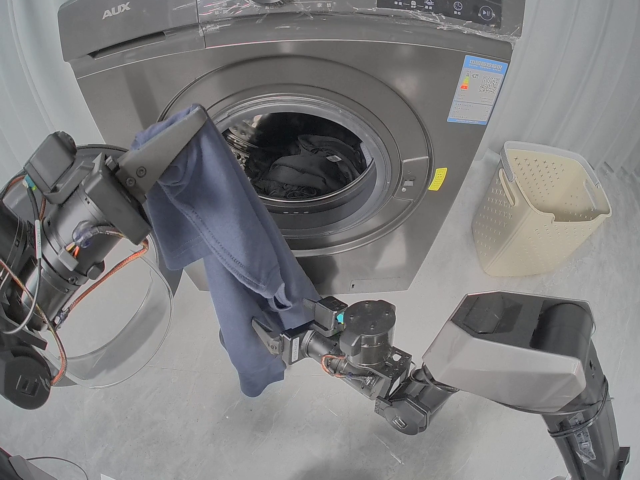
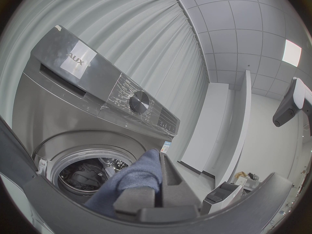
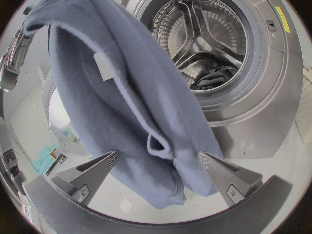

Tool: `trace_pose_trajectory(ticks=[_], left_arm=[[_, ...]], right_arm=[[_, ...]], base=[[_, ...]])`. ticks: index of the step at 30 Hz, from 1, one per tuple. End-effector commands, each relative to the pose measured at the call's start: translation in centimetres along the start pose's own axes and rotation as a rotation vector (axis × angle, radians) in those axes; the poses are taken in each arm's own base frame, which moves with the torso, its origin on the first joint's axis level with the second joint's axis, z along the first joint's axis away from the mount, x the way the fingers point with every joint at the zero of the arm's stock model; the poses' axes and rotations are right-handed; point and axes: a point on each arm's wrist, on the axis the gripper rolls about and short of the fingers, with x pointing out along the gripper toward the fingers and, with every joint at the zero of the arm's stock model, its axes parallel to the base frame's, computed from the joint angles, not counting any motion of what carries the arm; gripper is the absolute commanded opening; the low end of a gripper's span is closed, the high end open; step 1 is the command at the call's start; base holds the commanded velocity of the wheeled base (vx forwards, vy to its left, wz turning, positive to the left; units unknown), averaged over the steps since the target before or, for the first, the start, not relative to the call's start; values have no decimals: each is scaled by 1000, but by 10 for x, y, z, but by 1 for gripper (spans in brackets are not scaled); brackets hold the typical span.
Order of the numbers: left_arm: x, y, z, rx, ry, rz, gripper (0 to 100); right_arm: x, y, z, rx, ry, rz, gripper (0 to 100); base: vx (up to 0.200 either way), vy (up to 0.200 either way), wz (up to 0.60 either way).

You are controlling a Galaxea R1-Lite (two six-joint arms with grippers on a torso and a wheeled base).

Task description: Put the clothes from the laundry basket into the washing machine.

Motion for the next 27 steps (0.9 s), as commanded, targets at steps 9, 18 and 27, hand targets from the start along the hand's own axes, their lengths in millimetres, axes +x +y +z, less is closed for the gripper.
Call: trace_pose_trajectory(ticks=[9, 18, 27], left_arm=[[0, 1, 0, -1, 1, 2, 0], [0, 2, -1, -1, 2, 6, 0], [1, 4, -2, -1, 9, 15, 0]], right_arm=[[3, 0, 7, 4, -51, 6, 0], [-5, -1, 13, 3, -55, 2, 0], [-52, 3, 49, -11, -39, -3, 0]], base=[[0, 0, 0], [0, 0, 0], [0, 0, 0]])
